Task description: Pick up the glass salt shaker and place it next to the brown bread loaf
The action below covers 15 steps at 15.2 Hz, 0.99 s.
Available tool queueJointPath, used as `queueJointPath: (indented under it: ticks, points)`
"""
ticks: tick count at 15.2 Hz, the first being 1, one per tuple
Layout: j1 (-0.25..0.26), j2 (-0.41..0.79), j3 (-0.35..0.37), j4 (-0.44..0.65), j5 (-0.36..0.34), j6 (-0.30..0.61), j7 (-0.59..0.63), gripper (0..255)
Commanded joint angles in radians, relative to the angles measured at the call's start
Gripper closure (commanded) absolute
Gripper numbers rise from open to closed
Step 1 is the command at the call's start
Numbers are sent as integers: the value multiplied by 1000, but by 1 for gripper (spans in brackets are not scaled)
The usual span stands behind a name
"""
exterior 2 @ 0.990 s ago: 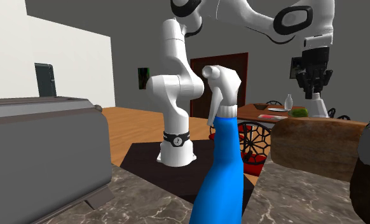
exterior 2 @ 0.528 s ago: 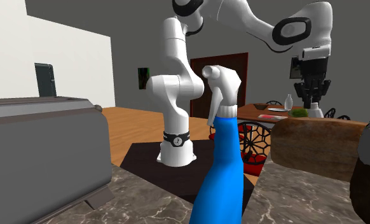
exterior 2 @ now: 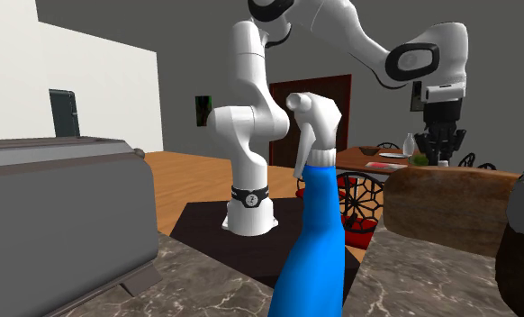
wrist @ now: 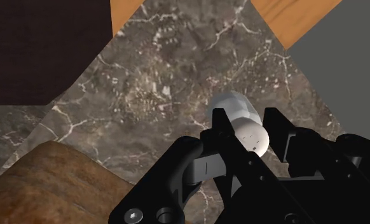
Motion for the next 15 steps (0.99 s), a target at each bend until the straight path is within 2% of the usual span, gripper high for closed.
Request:
queueJointPath:
  ticks: [1,9,10,15]
  points:
    - [-10,35,17,-18,-34,41,24,255]
    - [-9,35,16,-18,-35,41,24,255]
    - [-10,35,16,-17,-35,40,24,0]
    - [-9,35,16,-18,-35,41,24,0]
